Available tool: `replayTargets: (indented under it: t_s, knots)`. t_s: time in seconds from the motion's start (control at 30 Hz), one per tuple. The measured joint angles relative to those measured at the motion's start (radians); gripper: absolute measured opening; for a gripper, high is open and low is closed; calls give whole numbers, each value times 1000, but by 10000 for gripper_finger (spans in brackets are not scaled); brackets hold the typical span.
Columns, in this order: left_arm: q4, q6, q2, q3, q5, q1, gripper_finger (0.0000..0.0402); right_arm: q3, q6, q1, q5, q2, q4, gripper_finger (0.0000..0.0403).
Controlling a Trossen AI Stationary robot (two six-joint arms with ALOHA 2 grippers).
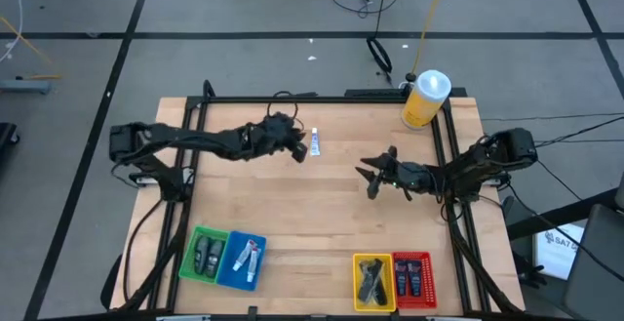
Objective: Pick & Place Travel size toiletries
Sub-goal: Put the white toothpaste into the blue bin
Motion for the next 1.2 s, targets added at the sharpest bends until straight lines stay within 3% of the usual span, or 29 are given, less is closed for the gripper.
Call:
replayTargets:
  t_s: [0.23, 0.33, 0.43, 0.7, 0.93, 1.07, 1.2]
  knots:
    - [244, -12, 237, 11, 8, 31, 229, -6, -27, 94, 105, -1, 8, 155]
    - [243, -44, 337, 50, -9, 44, 255, -6, -35, 109, 123, -1, 8, 155]
    - [234, -83, 414, 90, -14, 60, 255, -6, -35, 119, 123, 0, 2, 155]
    - [215, -97, 507, 154, 16, 63, 196, -6, -51, 122, 122, 0, -7, 155]
    - [211, -38, 504, 154, 15, 43, 75, -6, -51, 134, 121, 0, -7, 155]
    - [167, 12, 456, 154, 17, 31, 11, -6, -52, 146, 121, 0, -7, 155]
    - [13, 45, 301, 155, 17, -1, 16, -6, -52, 149, 121, 0, -1, 155]
